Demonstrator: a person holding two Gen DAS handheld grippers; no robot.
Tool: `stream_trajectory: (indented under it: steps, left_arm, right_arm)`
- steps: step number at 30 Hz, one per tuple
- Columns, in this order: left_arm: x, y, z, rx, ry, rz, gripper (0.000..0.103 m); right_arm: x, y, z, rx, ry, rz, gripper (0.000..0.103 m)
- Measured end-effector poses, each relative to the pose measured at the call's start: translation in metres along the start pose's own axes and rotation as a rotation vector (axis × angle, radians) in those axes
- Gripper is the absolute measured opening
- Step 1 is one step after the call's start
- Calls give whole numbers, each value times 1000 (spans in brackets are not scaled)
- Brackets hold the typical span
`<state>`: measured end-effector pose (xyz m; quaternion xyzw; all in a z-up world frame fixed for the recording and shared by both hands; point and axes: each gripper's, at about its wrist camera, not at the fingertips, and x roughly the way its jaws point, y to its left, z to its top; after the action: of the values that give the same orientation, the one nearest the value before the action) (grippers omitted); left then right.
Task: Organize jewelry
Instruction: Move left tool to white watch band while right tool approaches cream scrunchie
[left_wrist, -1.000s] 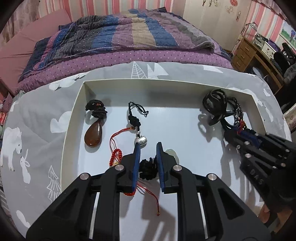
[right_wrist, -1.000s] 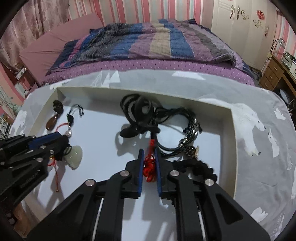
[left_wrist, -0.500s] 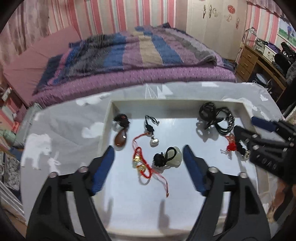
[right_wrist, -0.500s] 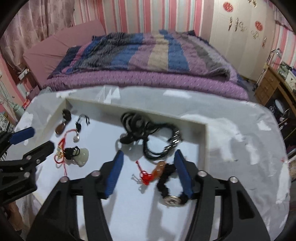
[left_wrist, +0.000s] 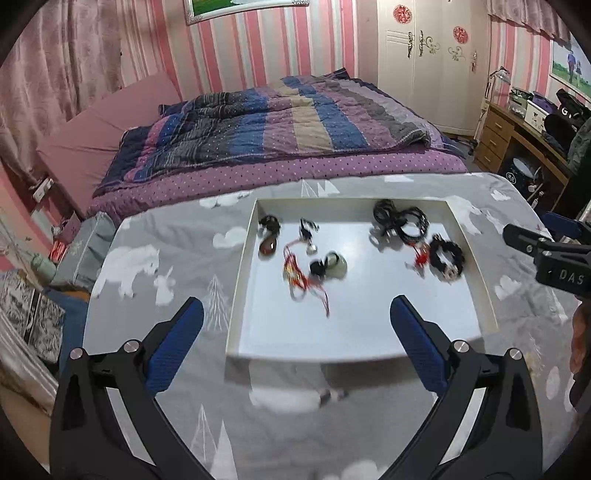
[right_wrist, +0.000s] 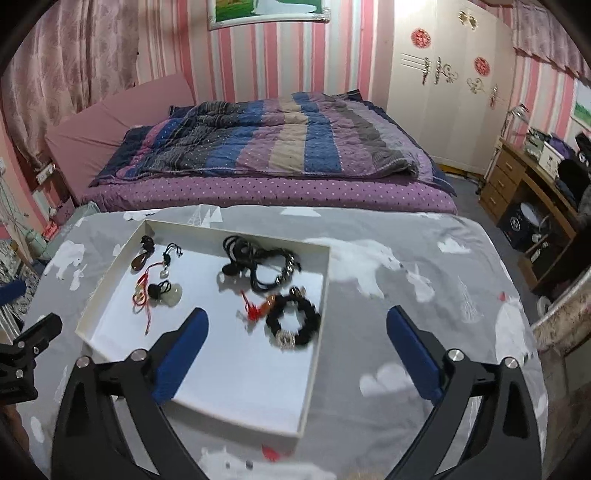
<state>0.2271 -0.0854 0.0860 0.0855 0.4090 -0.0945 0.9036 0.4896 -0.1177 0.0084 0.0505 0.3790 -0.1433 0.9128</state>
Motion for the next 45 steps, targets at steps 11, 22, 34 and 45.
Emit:
stream_trajectory:
  steps: [11,22,34,45]
  left_arm:
    - [-36,-2,-65,-78,55,-45,100]
    - [-50,-28,-140,-69,108,-63,100]
    - [-49,-42,-201,-78,154,-96,100]
    - [-42,-50,-213,-38,249,-135,84]
  right_arm:
    - [-26,-42,-71,52,95,-26,101]
    - [-28,-45,-144,50,124,-14,101]
    - [-31,-43,-197,4,125,-99,101]
    - [-16,-42,-204,-51,197,-128,101]
